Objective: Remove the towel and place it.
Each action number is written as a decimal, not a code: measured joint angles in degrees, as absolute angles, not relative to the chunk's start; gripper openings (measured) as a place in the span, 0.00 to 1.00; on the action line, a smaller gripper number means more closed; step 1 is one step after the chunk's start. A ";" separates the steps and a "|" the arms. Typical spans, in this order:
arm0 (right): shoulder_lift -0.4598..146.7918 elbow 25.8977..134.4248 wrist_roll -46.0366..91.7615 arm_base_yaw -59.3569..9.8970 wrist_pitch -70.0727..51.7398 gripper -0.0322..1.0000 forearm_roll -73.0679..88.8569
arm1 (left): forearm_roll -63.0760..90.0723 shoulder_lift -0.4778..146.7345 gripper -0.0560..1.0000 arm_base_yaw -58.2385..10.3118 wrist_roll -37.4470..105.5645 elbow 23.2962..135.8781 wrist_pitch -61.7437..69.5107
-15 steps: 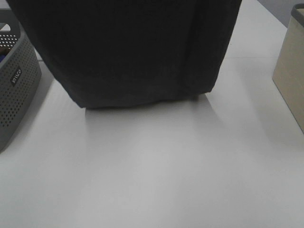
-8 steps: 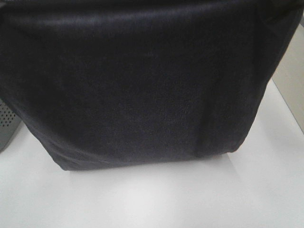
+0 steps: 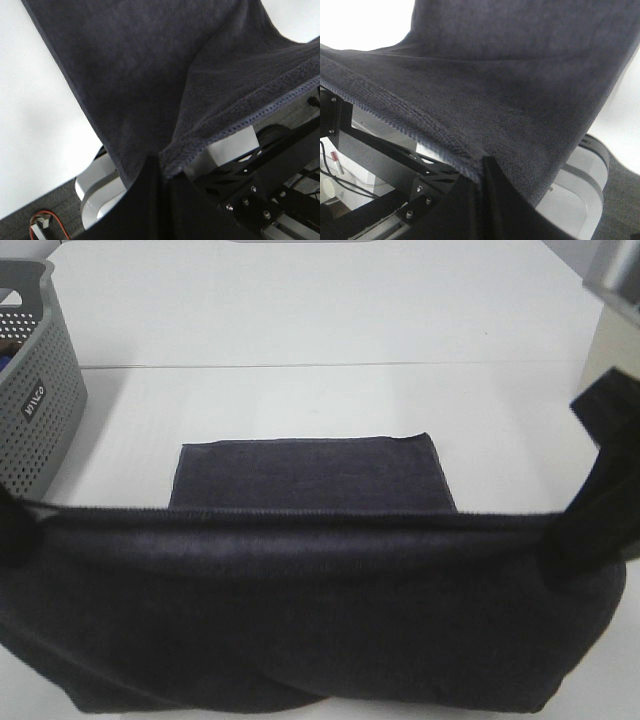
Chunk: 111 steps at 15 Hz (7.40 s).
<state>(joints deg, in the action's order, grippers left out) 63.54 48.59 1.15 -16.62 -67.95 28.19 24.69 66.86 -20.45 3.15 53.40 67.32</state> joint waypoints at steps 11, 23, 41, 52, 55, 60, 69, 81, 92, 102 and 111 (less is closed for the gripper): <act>73.28 35.70 3.50 -16.56 -67.27 0.04 28.93 | 32.77 80.27 0.05 -20.45 11.12 41.83 66.81; 95.57 35.41 12.32 -16.27 -60.28 0.04 25.15 | 33.92 101.81 0.05 -28.48 15.07 42.97 61.31; 88.29 36.21 16.90 -15.87 -54.60 0.69 25.78 | 36.44 101.36 0.74 -36.61 11.75 55.69 59.93; 104.97 83.08 13.18 -9.57 -62.05 0.70 14.27 | 25.38 108.58 0.78 -14.78 15.36 84.57 59.70; 110.70 90.81 12.38 -5.04 -61.88 0.70 15.13 | 25.10 111.90 0.79 -10.49 17.42 86.57 56.32; 111.10 91.73 10.37 -4.93 -61.65 0.78 15.18 | 24.81 112.64 0.87 -9.97 17.19 86.75 50.94; 131.15 104.39 19.19 -3.55 -63.71 0.83 22.35 | 23.89 129.32 0.94 -9.97 16.50 99.58 52.65; 141.41 110.12 24.18 0.69 -66.35 0.83 32.43 | 28.59 137.05 0.94 -9.11 16.27 103.93 53.80; 141.52 110.12 22.12 -5.44 -62.51 0.75 31.28 | 35.64 137.57 0.94 -10.66 14.84 103.93 52.02; 141.52 110.47 17.02 -7.73 -58.50 0.42 23.72 | 34.49 137.62 0.87 -12.43 15.01 103.93 51.22; 141.98 110.47 16.84 -7.68 -56.89 0.04 23.32 | 33.40 138.43 0.07 -12.43 17.53 103.88 48.53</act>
